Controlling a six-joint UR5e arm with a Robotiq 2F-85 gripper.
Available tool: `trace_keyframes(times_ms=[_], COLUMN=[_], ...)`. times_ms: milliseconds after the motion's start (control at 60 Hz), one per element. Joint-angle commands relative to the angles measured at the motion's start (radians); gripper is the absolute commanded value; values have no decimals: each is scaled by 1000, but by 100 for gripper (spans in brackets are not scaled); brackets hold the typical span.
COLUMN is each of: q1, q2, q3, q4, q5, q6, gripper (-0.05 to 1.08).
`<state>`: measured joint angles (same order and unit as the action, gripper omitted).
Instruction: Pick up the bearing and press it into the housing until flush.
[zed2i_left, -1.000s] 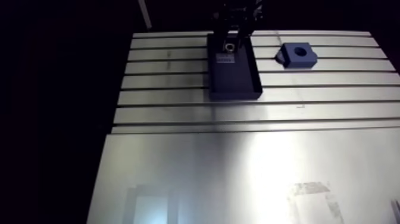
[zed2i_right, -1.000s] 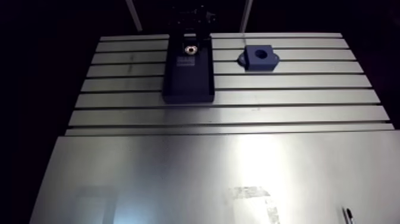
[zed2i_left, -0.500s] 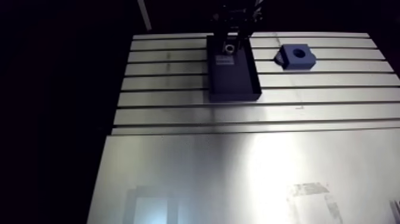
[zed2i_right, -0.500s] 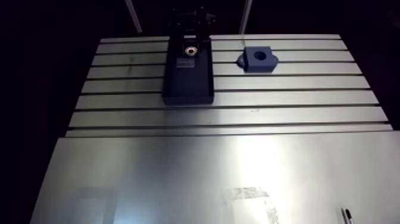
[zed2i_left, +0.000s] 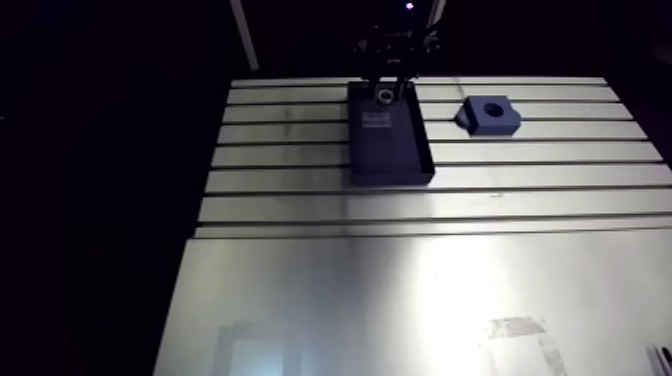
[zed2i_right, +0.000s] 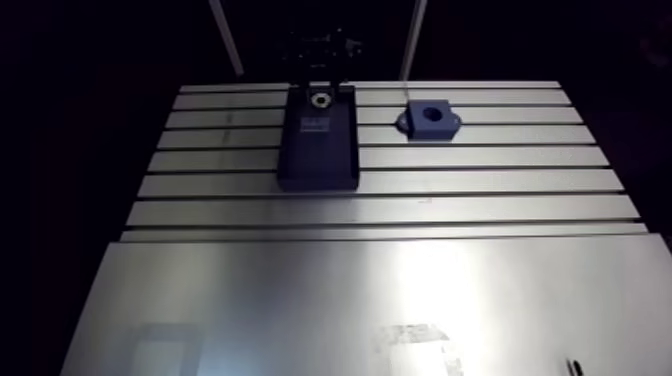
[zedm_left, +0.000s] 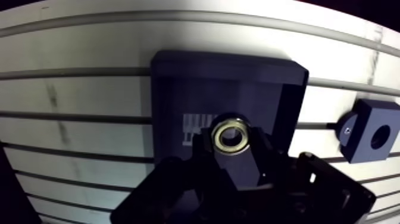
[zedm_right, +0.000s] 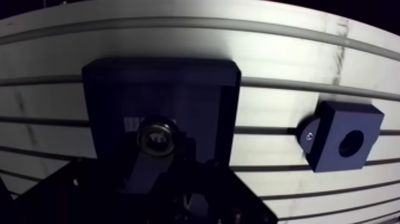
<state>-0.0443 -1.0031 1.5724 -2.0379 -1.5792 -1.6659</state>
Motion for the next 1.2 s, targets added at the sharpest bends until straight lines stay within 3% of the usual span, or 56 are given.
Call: trace_keyframes(times_ms=[17, 333, 433, 583, 900, 1200], q1=[3, -16, -62, -131, -249, -300], q2=[-56, -136, -167, -187, -190, -176], q3=[7, 22, 43, 57, 61, 52], q4=[27, 81, 93, 95, 91, 83], q5=[0, -4, -25, -32, -32, -35], q6=[-32, -110, -144, -192, -267, -283], gripper=[63, 66, 66, 66, 66, 66])
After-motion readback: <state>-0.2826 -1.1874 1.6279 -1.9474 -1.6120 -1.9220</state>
